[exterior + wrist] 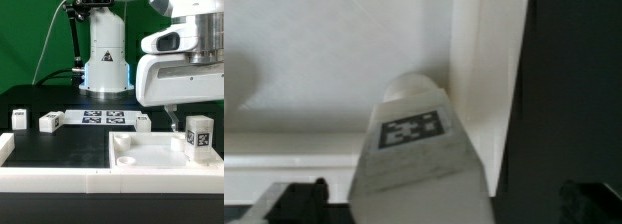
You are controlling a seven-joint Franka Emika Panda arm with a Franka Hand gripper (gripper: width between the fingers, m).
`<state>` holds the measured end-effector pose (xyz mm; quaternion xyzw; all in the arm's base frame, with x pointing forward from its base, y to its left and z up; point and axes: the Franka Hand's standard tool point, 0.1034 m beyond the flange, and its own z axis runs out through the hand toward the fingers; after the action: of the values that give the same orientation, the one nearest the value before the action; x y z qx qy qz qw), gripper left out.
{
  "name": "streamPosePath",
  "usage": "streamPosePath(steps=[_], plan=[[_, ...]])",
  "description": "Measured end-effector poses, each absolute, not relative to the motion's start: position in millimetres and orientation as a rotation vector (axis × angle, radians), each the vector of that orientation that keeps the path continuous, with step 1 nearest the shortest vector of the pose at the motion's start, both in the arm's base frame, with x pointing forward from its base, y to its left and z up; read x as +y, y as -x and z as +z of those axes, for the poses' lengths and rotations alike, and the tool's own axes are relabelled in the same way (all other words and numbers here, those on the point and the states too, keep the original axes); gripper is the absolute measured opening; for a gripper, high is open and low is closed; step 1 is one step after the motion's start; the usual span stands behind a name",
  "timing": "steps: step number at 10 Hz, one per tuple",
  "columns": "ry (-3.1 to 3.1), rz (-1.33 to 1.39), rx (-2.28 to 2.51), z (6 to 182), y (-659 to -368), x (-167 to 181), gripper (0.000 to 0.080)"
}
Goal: Assemble one leg
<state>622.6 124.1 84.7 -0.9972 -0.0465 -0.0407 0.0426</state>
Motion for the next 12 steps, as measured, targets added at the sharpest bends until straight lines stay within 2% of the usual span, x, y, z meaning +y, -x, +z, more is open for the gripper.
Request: streamPosePath(steps=[2,3,4,5,9,12], plan=[[3.050,-0.124,-0.152,84.3,-622.5,123.6,0.0634],[3.050,-0.124,-0.151,84.2,-622.5,123.5,0.0462],[3.050,-0.124,-0.151,84.2,-622.5,123.5,0.0462],[3.053,-0.125,-0.146,84.2,-623.2,120.3,0.0295],[3.040,-0.107,0.125,82.7,-622.9,116.5,0.0293],[2.931,-0.072,0.745,81.7,-622.1,114.8,0.0293]])
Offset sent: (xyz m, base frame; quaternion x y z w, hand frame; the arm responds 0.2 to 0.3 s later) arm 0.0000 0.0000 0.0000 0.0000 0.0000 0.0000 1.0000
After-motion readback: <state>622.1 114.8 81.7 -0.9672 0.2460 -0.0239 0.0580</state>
